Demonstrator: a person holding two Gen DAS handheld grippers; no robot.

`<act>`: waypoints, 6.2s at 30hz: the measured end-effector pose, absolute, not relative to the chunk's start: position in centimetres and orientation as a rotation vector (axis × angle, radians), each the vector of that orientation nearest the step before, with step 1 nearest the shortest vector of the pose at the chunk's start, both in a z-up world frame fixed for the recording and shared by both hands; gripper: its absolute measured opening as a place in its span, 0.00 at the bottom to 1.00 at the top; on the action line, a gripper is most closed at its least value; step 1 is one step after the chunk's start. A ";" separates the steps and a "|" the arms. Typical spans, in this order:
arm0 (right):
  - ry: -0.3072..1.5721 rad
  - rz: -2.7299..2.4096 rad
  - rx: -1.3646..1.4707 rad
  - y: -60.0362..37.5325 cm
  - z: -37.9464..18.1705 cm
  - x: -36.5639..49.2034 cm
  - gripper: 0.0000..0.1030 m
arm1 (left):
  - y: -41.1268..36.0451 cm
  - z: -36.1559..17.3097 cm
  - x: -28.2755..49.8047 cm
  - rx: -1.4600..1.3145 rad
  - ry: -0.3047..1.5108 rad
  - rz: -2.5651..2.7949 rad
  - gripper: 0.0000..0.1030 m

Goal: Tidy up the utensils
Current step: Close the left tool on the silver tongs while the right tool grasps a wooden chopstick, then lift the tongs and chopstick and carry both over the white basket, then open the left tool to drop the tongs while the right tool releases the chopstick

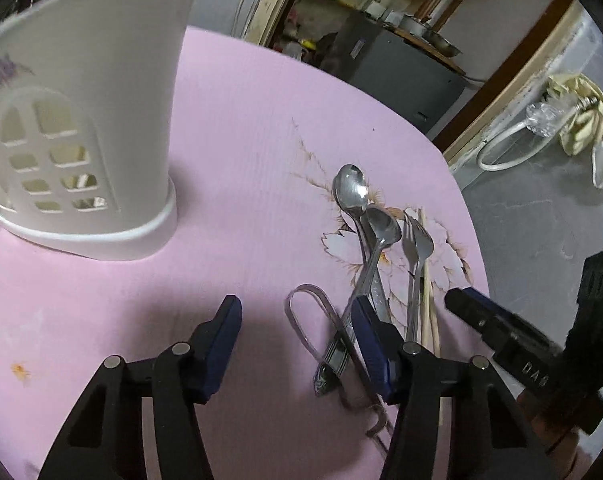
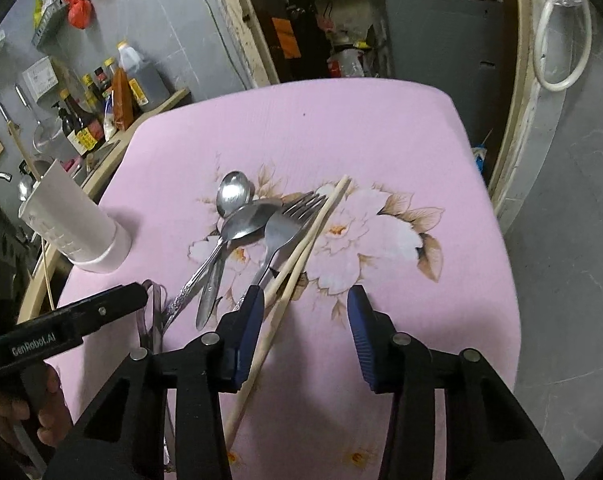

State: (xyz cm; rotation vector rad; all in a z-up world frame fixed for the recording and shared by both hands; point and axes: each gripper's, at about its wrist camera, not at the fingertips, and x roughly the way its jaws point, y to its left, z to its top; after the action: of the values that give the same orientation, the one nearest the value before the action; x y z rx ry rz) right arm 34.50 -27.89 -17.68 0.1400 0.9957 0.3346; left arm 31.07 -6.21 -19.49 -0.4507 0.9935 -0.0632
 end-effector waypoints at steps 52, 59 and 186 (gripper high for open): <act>1.234 0.276 0.133 -26.1 -19.4 39.4 0.14 | -8.3 -19.6 33.8 -0.323 1.266 -0.059 0.26; 1.235 0.269 0.150 -26.2 -19.6 39.3 0.14 | -7.9 -19.7 33.0 -0.368 1.290 -0.030 0.30; 0.192 0.313 0.245 -3.7 -3.6 31.6 0.04 | 15.2 -3.7 29.7 -0.131 0.589 -0.026 0.23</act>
State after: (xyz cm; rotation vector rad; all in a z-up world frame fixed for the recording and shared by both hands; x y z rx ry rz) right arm 31.63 -3.75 -3.57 0.2453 0.1916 0.3134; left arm 29.74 15.18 -3.69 -0.1309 0.5887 -0.0263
